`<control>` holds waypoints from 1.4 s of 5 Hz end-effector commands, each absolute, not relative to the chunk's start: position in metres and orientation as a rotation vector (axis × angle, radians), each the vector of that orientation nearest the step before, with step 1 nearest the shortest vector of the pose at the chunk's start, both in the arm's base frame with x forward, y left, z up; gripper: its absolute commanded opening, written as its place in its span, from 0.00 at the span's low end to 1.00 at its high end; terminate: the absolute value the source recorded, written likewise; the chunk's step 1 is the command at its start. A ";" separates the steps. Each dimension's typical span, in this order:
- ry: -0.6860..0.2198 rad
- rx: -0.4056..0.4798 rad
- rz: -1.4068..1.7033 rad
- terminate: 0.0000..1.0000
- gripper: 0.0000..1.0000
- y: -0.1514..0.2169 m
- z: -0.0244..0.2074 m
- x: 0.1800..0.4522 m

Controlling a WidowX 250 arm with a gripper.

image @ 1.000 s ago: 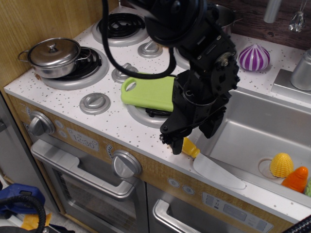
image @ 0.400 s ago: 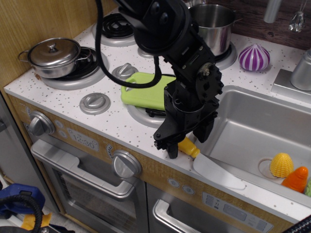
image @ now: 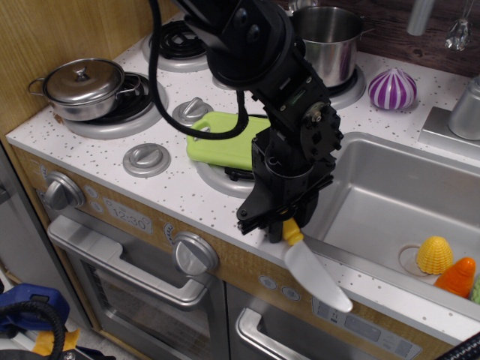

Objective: Put knife on cutting board

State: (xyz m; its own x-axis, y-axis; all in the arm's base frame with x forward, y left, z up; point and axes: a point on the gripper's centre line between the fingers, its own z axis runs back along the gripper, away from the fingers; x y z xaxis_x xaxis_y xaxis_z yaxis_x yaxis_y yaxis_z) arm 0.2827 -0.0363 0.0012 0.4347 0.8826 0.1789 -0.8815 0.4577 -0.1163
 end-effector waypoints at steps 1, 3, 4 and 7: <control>-0.311 0.037 1.025 0.00 0.00 -0.023 0.055 0.300; -0.429 0.041 0.890 0.00 0.00 0.014 0.078 0.349; -0.468 0.023 0.833 0.00 0.00 0.025 0.073 0.374; -0.512 0.030 0.756 0.00 0.00 0.043 0.065 0.389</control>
